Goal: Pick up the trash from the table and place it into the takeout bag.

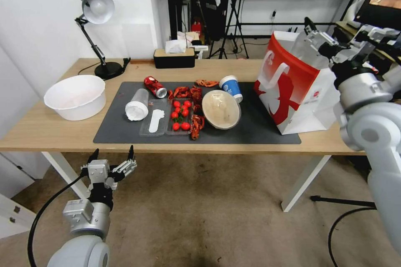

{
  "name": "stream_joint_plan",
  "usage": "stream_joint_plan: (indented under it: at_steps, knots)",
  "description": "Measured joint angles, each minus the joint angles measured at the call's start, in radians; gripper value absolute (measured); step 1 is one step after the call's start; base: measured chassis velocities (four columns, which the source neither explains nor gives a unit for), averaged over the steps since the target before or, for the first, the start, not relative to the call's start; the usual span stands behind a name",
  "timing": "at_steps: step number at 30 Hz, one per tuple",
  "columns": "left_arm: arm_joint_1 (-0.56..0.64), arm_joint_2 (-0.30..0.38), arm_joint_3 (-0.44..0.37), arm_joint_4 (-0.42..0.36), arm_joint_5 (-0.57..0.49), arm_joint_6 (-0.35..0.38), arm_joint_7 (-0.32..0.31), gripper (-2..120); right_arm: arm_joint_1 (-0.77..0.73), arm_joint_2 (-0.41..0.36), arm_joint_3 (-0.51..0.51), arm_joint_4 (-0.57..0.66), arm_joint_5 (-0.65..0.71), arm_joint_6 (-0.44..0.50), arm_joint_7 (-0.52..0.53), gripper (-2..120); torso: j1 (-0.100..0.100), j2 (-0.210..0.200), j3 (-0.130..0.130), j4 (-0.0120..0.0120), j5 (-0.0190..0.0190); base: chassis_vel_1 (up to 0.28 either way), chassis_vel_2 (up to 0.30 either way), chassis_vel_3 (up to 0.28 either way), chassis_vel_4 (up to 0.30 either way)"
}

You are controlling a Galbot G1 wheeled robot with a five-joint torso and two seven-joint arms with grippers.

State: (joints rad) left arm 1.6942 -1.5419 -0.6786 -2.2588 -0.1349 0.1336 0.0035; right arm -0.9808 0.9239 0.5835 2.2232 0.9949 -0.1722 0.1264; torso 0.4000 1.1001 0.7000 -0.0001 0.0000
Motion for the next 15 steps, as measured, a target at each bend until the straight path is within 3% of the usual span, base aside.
stream_joint_plan:
  at_steps: [6, 7, 15]
  knots:
    - [0.0, 0.003, -0.002, 0.0, -0.001, -0.003, -0.001, 100, -0.161, -0.003, -0.023, 0.076, -0.102, 0.044, -0.082, 100, 0.0, 0.0, 0.0, 0.0, -0.0001, 0.0, 0.0, 0.0, 0.0]
    - [0.0, 0.004, -0.003, 0.0, -0.002, -0.003, -0.001, 100, -0.221, 0.004, -0.041, 0.097, -0.17, 0.056, -0.086, 100, 0.0, 0.0, 0.0, 0.0001, 0.0, 0.0, 0.0, 0.0, 0.0]
    - [-0.001, 0.009, -0.006, 0.004, -0.005, -0.007, -0.002, 100, -0.43, 0.041, -0.108, 0.118, -0.461, 0.122, -0.005, 100, 0.0, 0.0, 0.0, 0.0002, -0.0001, 0.0, 0.0, 0.0, 0.0]
